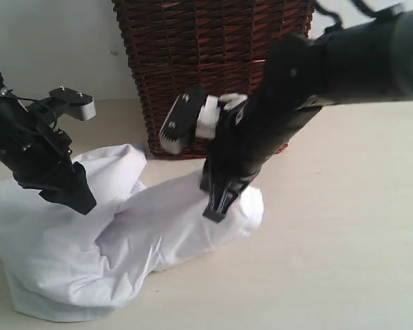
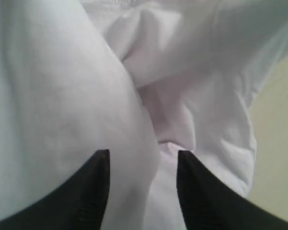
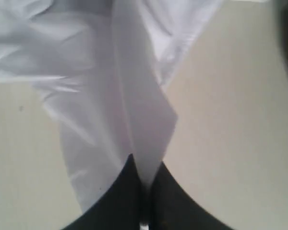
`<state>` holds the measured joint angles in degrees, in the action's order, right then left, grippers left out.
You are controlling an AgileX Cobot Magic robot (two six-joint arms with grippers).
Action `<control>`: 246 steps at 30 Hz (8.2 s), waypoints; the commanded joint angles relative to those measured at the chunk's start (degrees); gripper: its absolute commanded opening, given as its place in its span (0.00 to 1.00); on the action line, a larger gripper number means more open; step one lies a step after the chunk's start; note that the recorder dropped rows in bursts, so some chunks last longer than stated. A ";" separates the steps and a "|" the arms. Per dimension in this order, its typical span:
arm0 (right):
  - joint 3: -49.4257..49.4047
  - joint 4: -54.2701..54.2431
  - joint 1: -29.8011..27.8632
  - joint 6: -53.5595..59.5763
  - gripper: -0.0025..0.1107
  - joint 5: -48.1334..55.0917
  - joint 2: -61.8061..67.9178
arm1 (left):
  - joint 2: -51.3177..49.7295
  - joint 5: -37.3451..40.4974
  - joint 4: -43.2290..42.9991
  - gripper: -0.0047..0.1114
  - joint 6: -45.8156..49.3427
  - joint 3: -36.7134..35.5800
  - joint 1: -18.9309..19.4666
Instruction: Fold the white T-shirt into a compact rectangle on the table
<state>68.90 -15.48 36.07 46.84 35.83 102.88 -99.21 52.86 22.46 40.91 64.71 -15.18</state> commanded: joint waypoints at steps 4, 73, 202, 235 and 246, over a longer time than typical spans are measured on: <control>0.20 2.27 -3.18 -11.26 0.02 -2.68 -11.34 | 5.83 13.31 7.19 0.52 8.91 -1.93 -1.86; 25.31 6.21 -1.49 -24.61 0.02 19.13 -28.84 | 13.47 -65.20 75.20 0.26 45.92 -18.36 -42.64; 11.23 15.16 -10.11 -36.44 0.21 22.30 -11.13 | 0.15 -11.32 -20.01 0.04 -39.29 -8.90 -3.78; -2.31 -8.48 -10.11 -19.77 0.27 15.41 -11.05 | -20.37 -4.07 -28.78 0.04 -43.06 18.24 2.67; -14.53 -8.54 -10.11 -20.13 0.28 3.53 -9.44 | -1.28 -0.18 -16.50 0.31 -33.74 3.93 -6.39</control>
<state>56.00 -23.54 25.90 26.27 44.92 92.27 -104.63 51.85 4.49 6.58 73.46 -18.12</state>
